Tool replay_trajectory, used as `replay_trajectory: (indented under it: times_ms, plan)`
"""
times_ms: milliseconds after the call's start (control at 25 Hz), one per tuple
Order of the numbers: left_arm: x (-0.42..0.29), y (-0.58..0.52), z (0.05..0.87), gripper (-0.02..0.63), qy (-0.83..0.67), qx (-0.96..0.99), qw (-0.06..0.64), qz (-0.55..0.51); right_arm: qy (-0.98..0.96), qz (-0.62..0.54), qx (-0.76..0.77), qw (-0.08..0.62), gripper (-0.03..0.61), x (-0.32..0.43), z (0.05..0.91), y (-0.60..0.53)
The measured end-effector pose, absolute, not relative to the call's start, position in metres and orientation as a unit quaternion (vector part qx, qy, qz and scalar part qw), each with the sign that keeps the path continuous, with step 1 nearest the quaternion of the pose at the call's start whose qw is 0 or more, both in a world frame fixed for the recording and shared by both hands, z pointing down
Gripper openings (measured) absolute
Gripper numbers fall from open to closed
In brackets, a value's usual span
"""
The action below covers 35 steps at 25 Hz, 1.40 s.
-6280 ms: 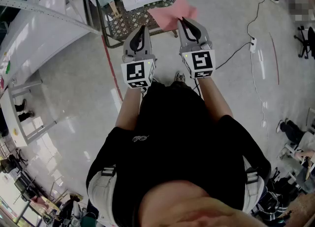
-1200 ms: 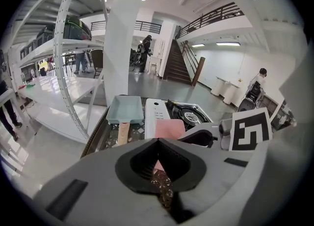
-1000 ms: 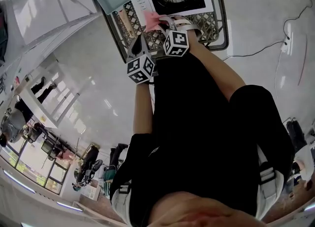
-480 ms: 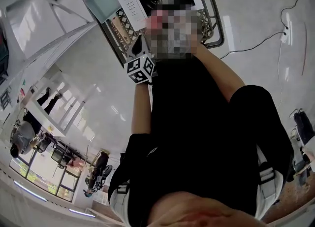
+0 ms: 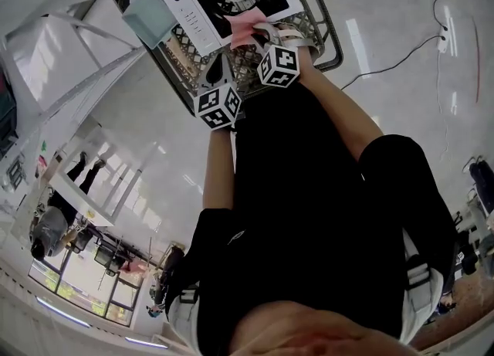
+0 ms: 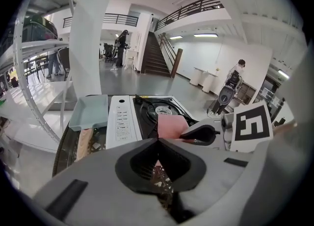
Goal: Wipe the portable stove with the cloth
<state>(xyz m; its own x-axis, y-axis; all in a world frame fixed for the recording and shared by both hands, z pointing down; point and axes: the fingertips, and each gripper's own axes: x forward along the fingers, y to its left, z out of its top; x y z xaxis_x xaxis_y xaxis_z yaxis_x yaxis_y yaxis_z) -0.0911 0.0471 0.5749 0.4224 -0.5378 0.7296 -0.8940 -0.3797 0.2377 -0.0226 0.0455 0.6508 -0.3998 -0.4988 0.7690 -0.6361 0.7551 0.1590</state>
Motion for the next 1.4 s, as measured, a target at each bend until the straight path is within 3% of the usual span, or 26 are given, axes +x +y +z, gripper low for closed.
replay_trajectory:
  times_ms: [1400]
  plan:
    - [-0.032, 0.039, 0.585, -0.001, -0.399, 0.808, 0.300, 0.312, -0.800, 0.124, 0.412, 0.418, 0.069, 0.052, 0.651, 0.048]
